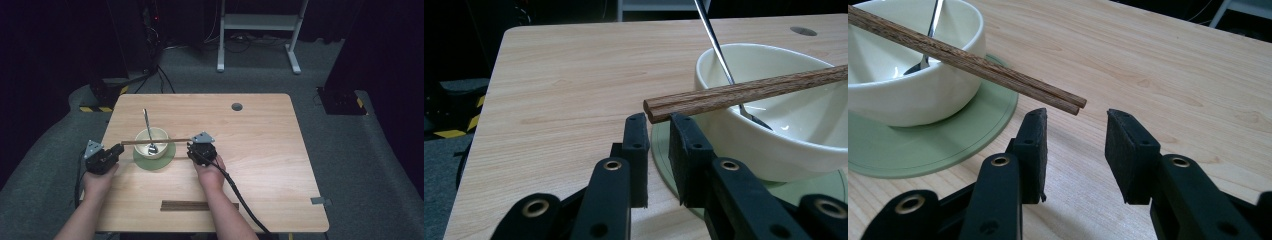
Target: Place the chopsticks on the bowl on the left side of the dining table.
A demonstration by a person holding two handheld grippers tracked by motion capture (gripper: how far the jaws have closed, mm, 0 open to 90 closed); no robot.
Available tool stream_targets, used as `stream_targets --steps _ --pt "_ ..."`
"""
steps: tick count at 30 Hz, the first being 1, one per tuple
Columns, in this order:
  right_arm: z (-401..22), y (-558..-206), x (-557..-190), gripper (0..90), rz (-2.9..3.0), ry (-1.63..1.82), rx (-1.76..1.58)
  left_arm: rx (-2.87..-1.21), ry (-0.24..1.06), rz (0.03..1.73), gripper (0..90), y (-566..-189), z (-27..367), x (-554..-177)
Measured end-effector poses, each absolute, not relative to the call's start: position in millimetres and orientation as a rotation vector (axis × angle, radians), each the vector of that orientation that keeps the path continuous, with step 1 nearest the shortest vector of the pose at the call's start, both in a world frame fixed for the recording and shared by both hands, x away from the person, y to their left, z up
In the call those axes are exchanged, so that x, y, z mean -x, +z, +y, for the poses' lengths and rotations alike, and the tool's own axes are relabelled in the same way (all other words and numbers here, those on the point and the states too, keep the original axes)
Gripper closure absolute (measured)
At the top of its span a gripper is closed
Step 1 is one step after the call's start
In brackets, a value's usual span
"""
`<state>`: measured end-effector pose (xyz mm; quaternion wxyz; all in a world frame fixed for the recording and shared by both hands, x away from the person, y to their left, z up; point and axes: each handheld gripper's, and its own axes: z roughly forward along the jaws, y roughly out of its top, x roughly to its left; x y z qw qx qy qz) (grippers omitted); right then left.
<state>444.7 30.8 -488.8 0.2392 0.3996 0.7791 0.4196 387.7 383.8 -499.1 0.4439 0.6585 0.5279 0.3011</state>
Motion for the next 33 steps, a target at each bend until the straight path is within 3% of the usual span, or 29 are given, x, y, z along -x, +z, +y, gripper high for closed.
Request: stream_targets --steps 24,28,33 --pt "30.0 -490.7 -443.1 60.5 2.100 1.140 -1.089 -1.627 0.752 1.315 79.1 -498.6 382.7 -390.2" --pt "28.8 -490.8 -438.0 71.1 2.107 1.153 -1.062 -1.626 0.750 1.317 78.4 -498.7 383.0 -389.9" --pt "30.1 -490.8 -435.9 75.6 2.114 1.161 -1.045 -1.629 0.751 1.314 78.3 -498.5 382.5 -389.8"
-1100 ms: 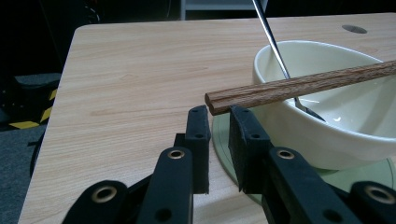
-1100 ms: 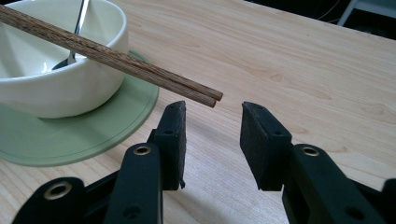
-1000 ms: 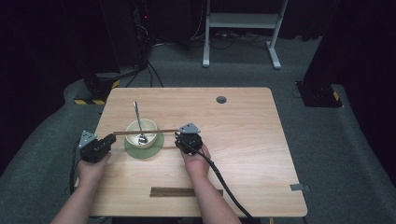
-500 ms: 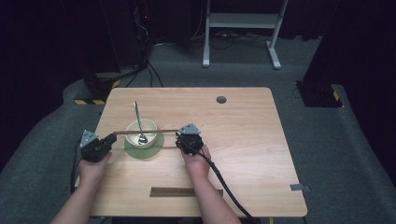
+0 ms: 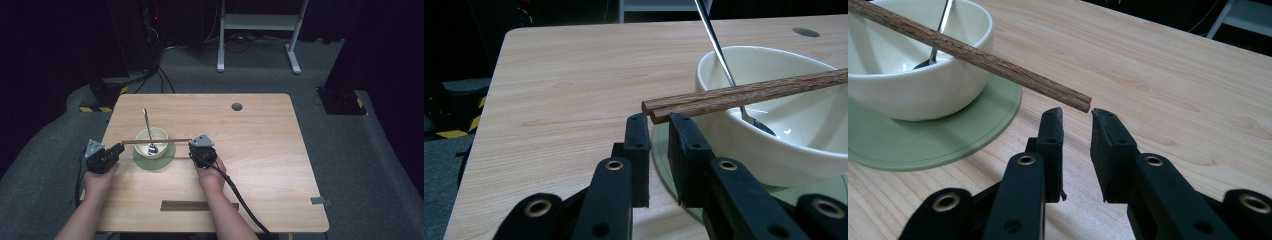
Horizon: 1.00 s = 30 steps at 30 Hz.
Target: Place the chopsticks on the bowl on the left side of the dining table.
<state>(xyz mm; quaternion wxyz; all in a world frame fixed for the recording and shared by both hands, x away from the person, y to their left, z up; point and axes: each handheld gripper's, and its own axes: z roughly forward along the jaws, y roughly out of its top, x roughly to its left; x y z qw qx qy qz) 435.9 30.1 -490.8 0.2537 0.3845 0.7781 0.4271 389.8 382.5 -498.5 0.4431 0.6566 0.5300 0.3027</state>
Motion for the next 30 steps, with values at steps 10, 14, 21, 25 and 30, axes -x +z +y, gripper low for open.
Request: stream_targets --steps 10,14,21,25,30 --pt "32.2 -492.0 -435.4 76.2 2.109 1.163 -1.040 -1.632 0.750 1.312 78.8 -498.8 382.2 -390.1" --pt "31.9 -491.6 -435.5 75.5 2.101 1.164 -1.048 -1.632 0.750 1.312 79.0 -499.0 382.2 -390.2" --pt "30.0 -491.2 -437.7 74.2 2.091 1.163 -1.052 -1.628 0.749 1.314 79.5 -499.4 382.6 -390.7" --pt "29.7 -491.4 -438.1 71.1 2.092 1.161 -1.051 -1.636 0.748 1.314 79.5 -499.6 383.3 -390.4" --pt "26.5 -489.5 -432.2 59.2 2.086 1.184 -1.060 -1.629 0.747 1.317 70.0 -497.4 382.1 -384.5"
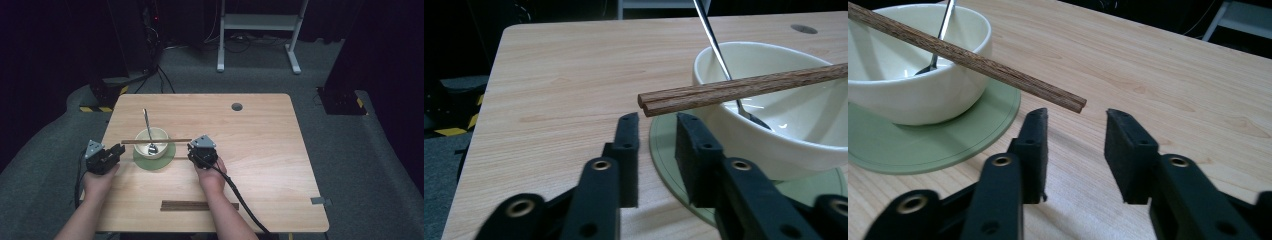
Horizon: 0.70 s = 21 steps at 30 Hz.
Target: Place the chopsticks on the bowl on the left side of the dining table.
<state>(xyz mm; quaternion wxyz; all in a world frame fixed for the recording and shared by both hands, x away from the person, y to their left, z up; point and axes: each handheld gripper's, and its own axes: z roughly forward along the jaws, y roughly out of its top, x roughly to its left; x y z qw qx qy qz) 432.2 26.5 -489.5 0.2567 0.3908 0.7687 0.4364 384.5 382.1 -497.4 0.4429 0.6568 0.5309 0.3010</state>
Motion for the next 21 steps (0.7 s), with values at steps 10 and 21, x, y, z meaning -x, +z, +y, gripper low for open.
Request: stream_targets --steps 10,21 --pt "-30.3 -476.0 -416.3 26.9 2.101 1.229 -1.120 -1.753 0.618 1.331 41.5 -487.4 359.3 -352.3" --pt "-151.4 -500.5 -388.6 22.5 2.077 1.029 -1.272 -1.957 0.534 1.350 24.6 -514.4 316.8 -317.0"
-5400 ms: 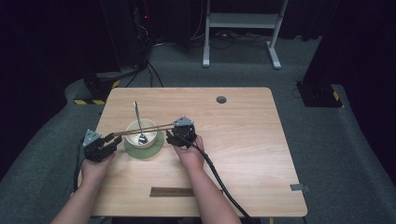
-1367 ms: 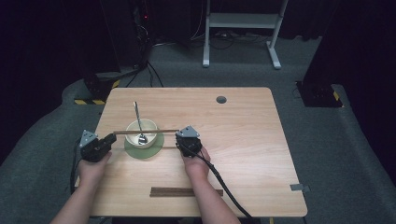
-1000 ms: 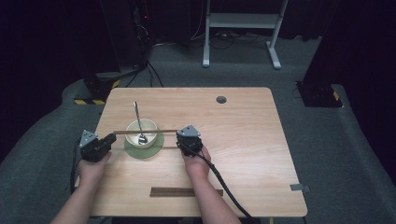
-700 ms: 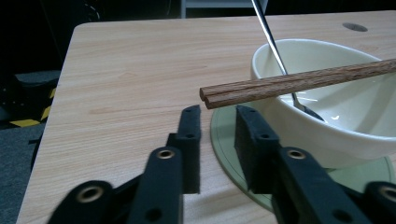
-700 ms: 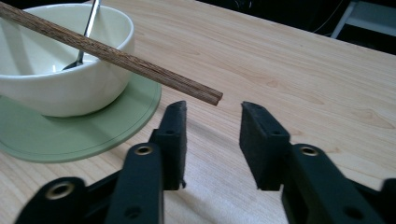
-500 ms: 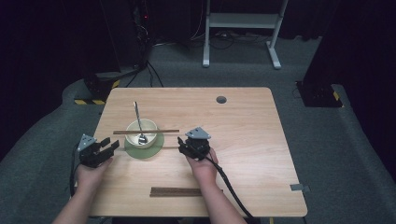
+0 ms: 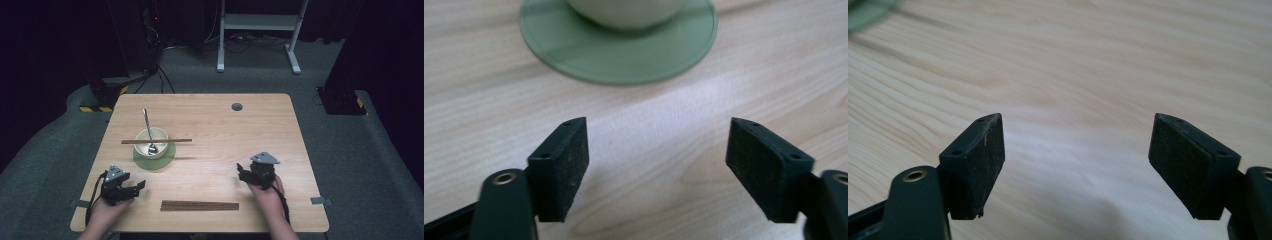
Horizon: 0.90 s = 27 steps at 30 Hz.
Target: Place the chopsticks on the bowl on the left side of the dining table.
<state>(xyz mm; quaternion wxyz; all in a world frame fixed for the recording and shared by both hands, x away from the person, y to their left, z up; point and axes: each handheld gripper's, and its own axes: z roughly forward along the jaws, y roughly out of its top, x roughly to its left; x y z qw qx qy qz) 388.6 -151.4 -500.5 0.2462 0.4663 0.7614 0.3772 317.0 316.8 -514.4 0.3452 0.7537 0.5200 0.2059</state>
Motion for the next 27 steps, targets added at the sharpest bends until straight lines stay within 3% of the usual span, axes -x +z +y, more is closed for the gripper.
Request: stream_targets --steps 5,10,27 --pt "-202.8 -515.6 -379.3 22.7 2.054 0.949 -1.392 -1.991 0.588 1.378 17.6 -524.6 311.1 -318.9" --pt "-226.5 -521.6 -376.2 22.1 2.040 0.896 -1.494 -1.974 0.596 1.380 16.6 -526.3 310.5 -319.5" --pt "-219.0 -522.3 -376.5 20.2 2.043 0.848 -1.476 -1.992 0.582 1.352 16.8 -526.1 309.5 -322.0"
